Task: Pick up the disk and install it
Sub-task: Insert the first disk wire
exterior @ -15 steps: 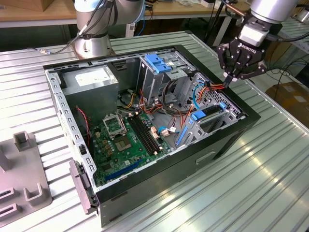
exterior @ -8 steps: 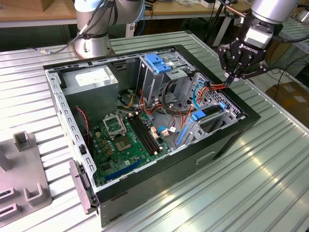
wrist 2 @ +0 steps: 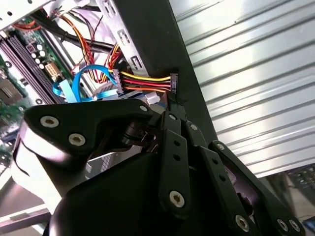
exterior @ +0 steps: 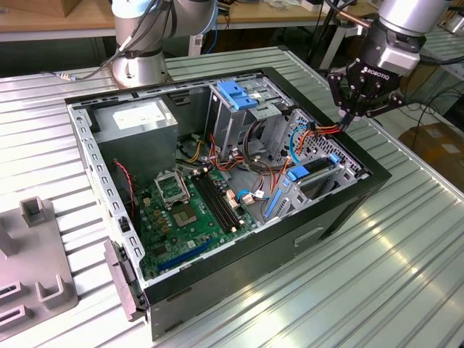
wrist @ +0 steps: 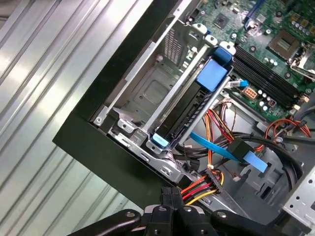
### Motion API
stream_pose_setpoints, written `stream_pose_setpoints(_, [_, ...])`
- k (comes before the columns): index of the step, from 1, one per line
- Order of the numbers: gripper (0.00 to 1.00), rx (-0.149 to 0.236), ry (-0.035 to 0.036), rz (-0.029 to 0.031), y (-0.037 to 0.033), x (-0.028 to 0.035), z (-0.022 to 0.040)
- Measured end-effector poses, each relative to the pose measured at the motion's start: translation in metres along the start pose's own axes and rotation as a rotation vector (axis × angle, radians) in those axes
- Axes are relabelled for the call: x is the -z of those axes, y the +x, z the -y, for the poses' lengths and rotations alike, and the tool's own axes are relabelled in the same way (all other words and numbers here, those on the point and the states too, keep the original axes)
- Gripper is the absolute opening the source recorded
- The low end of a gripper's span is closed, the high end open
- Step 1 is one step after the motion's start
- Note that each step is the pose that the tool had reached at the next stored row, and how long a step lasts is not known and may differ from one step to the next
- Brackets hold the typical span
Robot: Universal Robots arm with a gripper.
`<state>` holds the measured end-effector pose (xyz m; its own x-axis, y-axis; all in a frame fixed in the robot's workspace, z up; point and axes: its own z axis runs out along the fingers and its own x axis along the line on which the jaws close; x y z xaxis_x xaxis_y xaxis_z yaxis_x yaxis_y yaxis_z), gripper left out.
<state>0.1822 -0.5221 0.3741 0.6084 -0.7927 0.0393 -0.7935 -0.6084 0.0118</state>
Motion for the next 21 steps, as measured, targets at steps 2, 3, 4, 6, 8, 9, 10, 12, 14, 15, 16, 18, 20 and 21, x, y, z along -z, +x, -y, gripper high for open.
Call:
stream_pose_setpoints(2, [0.10,0.031,0.0012,-0.0005,0.0004,0.0001,0.0006])
stream_pose_setpoints(3, [0.11,0.045,0.0017,-0.0006,0.0006,0.0000,0.0008])
stream_pose_setpoints(4, [0.16,0.060,0.0023,-0.0008,0.0009,0.0000,0.0011])
stream_pose_setpoints(6, [0.24,0.087,0.0034,-0.0011,0.0014,0.0000,0.0018])
stream_pose_setpoints(8, [0.24,0.122,0.0048,-0.0015,0.0021,0.0000,0.0028])
stream_pose_setpoints(9, [0.24,0.134,0.0053,-0.0017,0.0024,0.0000,0.0032])
stream_pose_setpoints(10, [0.24,0.151,0.0059,-0.0019,0.0028,0.0000,0.0037])
stream_pose_setpoints(12, [0.25,0.176,0.0069,-0.0022,0.0034,0.0000,0.0044])
stream_pose_setpoints(14, [0.31,0.206,0.0081,-0.0025,0.0037,-0.0002,0.0049])
stream_pose_setpoints(15, [0.31,0.222,0.0087,-0.0027,0.0038,-0.0004,0.0050])
stream_pose_setpoints(16, [0.31,0.259,0.0102,-0.0031,0.0038,-0.0011,0.0051])
stream_pose_setpoints(18, [0.31,0.310,0.0134,-0.0025,0.0038,-0.0024,0.0051])
stream_pose_setpoints(20, [0.31,0.349,0.0183,0.0002,0.0037,-0.0034,0.0051])
stream_pose_setpoints(21, [0.31,0.369,0.0207,0.0016,0.0037,-0.0039,0.0051])
